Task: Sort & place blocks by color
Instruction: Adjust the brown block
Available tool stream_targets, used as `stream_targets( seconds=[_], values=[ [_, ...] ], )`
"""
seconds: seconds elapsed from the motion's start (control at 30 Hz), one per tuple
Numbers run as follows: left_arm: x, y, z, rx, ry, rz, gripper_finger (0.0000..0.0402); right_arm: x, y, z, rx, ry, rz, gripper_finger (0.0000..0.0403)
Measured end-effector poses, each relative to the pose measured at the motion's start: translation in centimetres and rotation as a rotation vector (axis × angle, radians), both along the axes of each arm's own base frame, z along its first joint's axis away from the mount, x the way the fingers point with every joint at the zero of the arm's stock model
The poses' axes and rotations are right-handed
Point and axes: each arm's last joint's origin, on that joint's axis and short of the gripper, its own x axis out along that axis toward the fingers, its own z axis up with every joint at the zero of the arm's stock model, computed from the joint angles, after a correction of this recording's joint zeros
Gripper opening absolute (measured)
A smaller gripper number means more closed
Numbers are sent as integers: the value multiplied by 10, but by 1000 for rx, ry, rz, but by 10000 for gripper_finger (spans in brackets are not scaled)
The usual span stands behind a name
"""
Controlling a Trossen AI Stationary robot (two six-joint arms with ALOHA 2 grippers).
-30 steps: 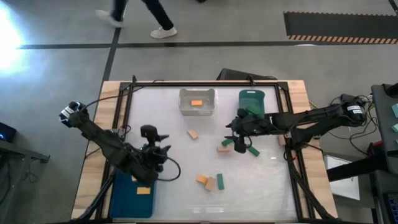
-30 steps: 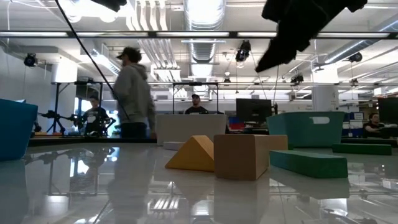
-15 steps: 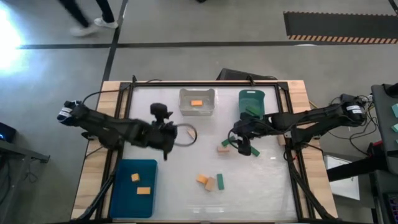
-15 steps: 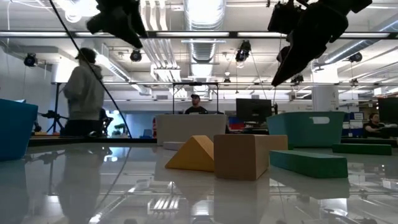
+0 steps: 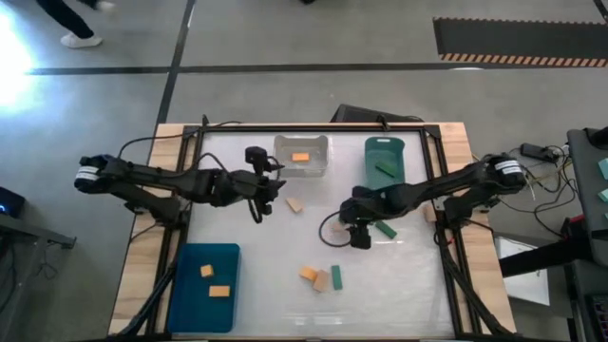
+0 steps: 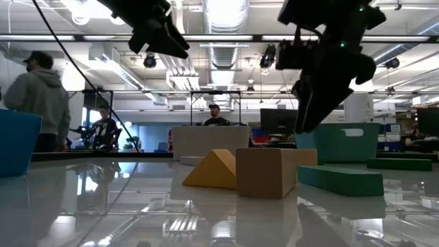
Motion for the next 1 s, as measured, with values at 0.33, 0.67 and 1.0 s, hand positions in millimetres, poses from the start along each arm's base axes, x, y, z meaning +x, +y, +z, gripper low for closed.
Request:
stream_targets(
  seconds=[0.33,0.67,1.0],
  values=[
    [-6,0,1,-13,-114,4,201,18,4,-25,-14,129,6,223],
    [-6,0,0,-13,-112,5,201,22,4,-33,-26,164,3,192],
    [-7,0,-1,-15,-110,6,201,21,5,-31,4,160,11,121]
  ],
)
